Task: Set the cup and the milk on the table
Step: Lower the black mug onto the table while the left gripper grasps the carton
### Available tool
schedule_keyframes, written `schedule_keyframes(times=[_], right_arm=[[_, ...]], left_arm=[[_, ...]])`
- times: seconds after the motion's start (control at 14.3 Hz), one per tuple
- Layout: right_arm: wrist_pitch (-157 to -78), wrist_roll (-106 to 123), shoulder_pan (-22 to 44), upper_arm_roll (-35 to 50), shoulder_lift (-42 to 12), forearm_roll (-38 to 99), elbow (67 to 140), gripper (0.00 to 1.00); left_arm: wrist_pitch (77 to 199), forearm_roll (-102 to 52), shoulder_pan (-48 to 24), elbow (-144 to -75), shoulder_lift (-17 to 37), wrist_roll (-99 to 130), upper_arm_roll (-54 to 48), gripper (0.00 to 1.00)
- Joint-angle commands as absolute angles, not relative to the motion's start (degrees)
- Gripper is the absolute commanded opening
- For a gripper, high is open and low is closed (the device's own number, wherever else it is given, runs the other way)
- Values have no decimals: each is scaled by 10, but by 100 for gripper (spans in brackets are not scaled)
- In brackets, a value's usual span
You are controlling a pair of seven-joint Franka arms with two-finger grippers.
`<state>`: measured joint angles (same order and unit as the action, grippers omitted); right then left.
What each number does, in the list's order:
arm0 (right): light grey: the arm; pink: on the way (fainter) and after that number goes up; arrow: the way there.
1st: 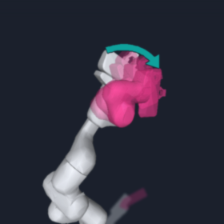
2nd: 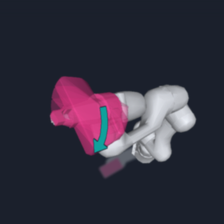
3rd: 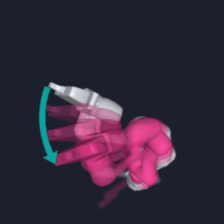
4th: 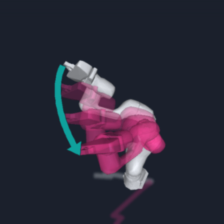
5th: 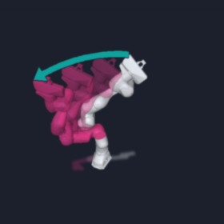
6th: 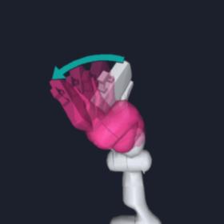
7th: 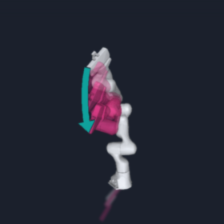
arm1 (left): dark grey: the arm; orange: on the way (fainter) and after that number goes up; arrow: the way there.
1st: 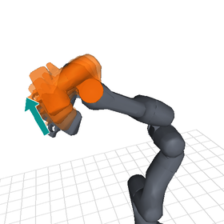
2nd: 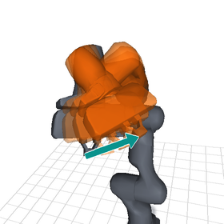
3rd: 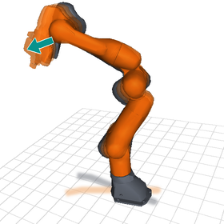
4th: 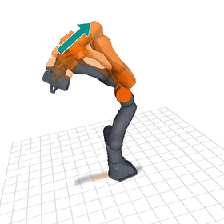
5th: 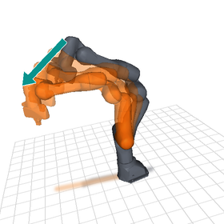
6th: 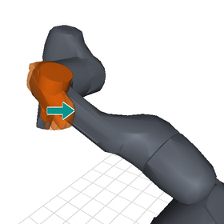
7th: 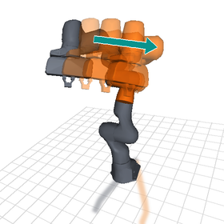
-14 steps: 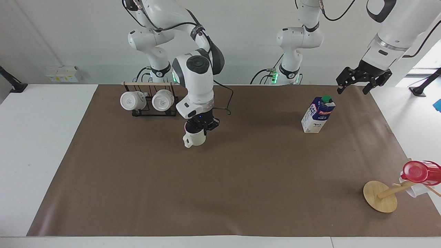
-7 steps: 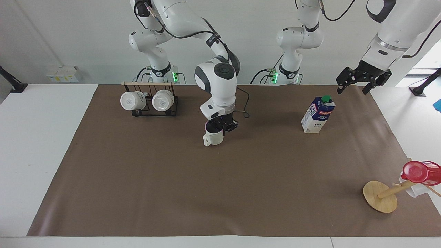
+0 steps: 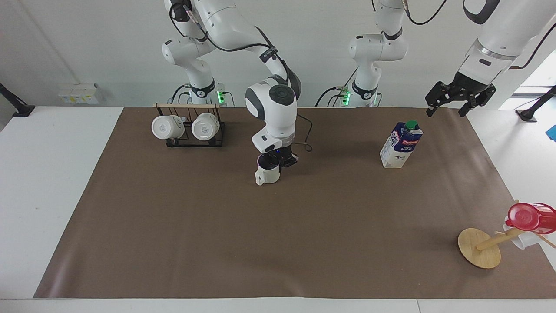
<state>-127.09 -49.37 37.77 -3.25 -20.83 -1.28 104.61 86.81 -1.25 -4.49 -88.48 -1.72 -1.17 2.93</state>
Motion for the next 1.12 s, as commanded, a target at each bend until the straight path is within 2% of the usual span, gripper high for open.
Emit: schedule_keyframes(times=[0.0, 0.07, 0.14, 0.21, 0.28, 0.35, 0.49, 0.63, 0.84, 1.05], right_arm=[[-1287, -503, 377, -33, -185, -20, 1078, 0], [-1287, -503, 377, -33, -184, -20, 1081, 0], [-1286, -503, 377, -33, -184, -19, 1081, 9], [-1285, -504, 375, -33, -185, -19, 1080, 49], [-1284, -504, 375, -33, -185, -19, 1079, 82], [-1282, -504, 375, -33, -185, -19, 1075, 100], [-1280, -505, 377, -33, -187, -24, 1066, 100], [-1277, -504, 376, -33, -184, -29, 1062, 100], [-1274, -500, 368, -35, -153, -29, 1058, 100], [-1250, -477, 349, -38, -107, -29, 1057, 100]], left_arm=[[853, -17, -28, -876, -20, -14, 25, 100], [853, -17, -28, -881, -24, -11, 25, 100], [856, -16, -27, -892, -31, -9, 25, 100], [860, -16, -28, -903, -38, -8, 25, 100], [860, -16, -28, -913, -45, -6, 25, 100], [859, -16, -32, -922, -51, 1, 25, 100], [860, -16, -38, -955, -72, 7, 22, 100], [876, -15, -47, -1028, -108, 9, 18, 100], [965, -15, -54, -1147, -165, 8, 18, 100], [1000, -13, -54, -1193, -181, 2, 18, 100]])
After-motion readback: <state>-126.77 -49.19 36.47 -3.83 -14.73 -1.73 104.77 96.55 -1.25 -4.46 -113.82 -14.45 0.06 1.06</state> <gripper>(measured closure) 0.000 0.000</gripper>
